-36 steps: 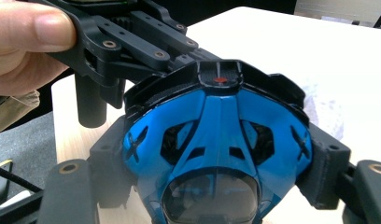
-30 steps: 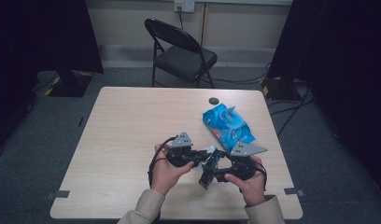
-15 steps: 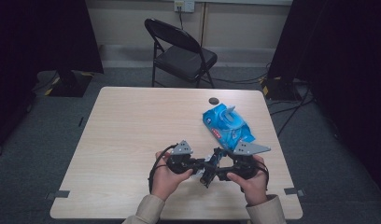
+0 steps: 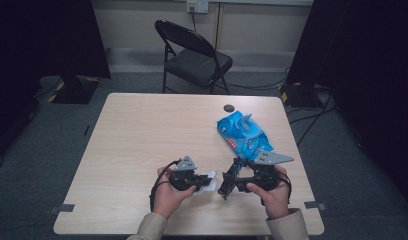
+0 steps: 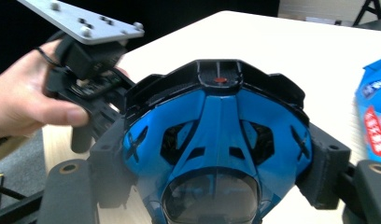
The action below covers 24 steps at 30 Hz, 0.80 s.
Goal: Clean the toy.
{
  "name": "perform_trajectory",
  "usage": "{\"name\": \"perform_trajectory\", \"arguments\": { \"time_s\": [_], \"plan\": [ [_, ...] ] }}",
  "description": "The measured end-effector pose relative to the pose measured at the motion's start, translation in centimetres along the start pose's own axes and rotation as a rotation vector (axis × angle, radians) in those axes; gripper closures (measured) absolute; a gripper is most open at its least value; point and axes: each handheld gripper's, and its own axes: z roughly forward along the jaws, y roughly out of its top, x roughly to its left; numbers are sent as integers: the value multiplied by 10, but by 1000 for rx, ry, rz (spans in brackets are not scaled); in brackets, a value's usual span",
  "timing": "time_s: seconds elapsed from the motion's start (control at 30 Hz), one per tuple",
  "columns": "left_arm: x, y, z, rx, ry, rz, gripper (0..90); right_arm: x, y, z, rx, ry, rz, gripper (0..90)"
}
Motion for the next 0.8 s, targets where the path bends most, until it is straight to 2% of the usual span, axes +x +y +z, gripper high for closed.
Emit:
{"name": "perform_trajectory", "arguments": {
  "time_s": [0.03, 0.13, 0.37, 0.8],
  "plan": [
    [0, 0, 0, 0, 0, 0, 827, -1, 0, -1, 0, -4, 4, 259],
    [10, -6, -14, 1, 37, 0, 826, -4, -2, -4, 4, -12, 12, 259],
    [25, -17, -37, -19, 88, -31, 826, -8, -5, -6, 18, -24, 22, 259],
    [41, -28, -55, -23, 137, -33, 825, -12, -10, 1, 55, -37, 37, 259]
  ]
}}
